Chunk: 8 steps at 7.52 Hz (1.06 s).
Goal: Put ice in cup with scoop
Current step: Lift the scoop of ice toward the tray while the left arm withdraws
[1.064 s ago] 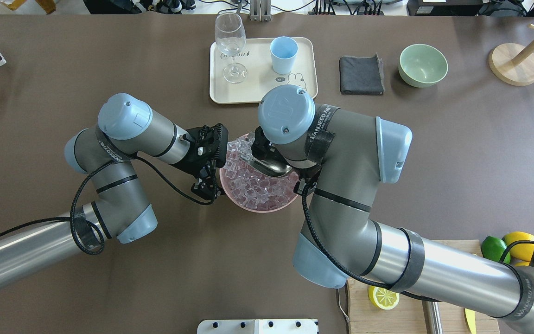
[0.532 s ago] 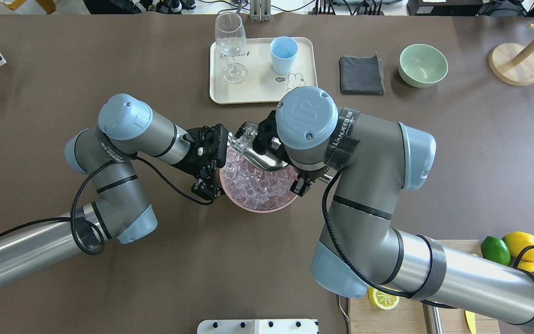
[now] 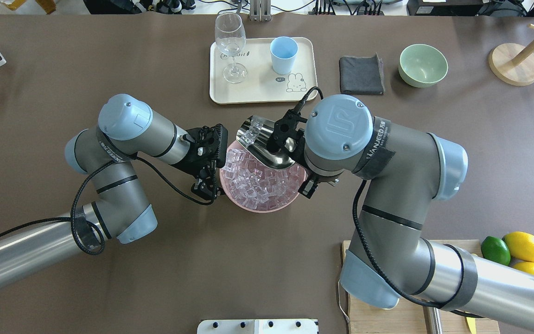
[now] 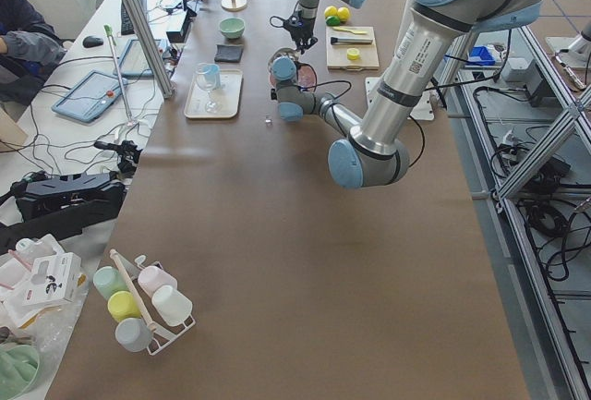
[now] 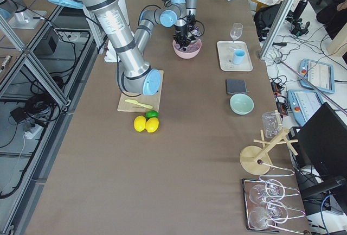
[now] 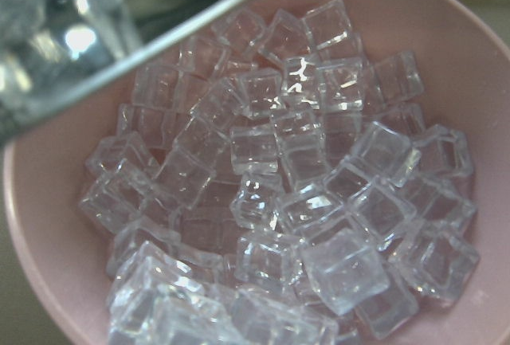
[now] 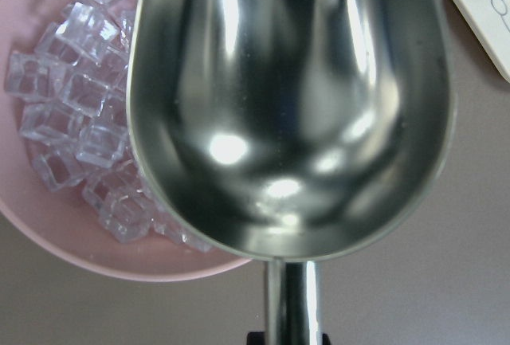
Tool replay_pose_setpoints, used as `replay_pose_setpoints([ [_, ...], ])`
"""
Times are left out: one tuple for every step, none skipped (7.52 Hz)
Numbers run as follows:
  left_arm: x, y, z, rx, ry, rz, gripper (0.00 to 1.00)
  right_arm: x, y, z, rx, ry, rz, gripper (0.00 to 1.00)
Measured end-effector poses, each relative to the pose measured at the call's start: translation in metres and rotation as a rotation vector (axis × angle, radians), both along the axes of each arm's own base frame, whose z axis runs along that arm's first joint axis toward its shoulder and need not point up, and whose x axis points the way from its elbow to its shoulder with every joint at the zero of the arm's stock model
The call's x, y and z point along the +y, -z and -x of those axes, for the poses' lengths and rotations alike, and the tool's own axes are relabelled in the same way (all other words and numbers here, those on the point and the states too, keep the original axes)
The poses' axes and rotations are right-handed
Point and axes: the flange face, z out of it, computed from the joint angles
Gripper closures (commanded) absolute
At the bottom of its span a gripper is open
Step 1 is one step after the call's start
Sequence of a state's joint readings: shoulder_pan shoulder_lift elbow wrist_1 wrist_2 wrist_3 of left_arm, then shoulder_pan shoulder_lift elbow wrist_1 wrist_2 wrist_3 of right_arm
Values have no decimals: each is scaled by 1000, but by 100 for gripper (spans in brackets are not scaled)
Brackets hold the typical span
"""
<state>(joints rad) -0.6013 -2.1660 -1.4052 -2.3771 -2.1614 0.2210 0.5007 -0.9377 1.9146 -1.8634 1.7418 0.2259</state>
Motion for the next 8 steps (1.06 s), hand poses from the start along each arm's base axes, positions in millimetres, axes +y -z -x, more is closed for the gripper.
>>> replay_pose_setpoints([
  [0,0,0,0,0,-1,2,4,-10,-16,-25,-12,-10,100],
  [0,0,0,0,0,0,2,-4,-16,-35,-59,-50,-16,100],
  [0,0,0,0,0,0,2,-16,-24,-57,-101,-102,-18,100],
  [-2,0,2,0,1,2,2,-31,-35,-80,-139,-155,0,100],
  [-9,0,13,4,4,13,2,-47,-47,-104,-165,-203,32,100],
  [-19,0,32,11,-1,29,2,-65,-56,-129,-183,-248,64,100],
  [-24,0,51,13,-4,43,2,-77,-61,-141,-189,-283,96,100],
  [-30,-3,77,-4,-4,75,2,-93,-72,-150,-187,-320,160,100],
])
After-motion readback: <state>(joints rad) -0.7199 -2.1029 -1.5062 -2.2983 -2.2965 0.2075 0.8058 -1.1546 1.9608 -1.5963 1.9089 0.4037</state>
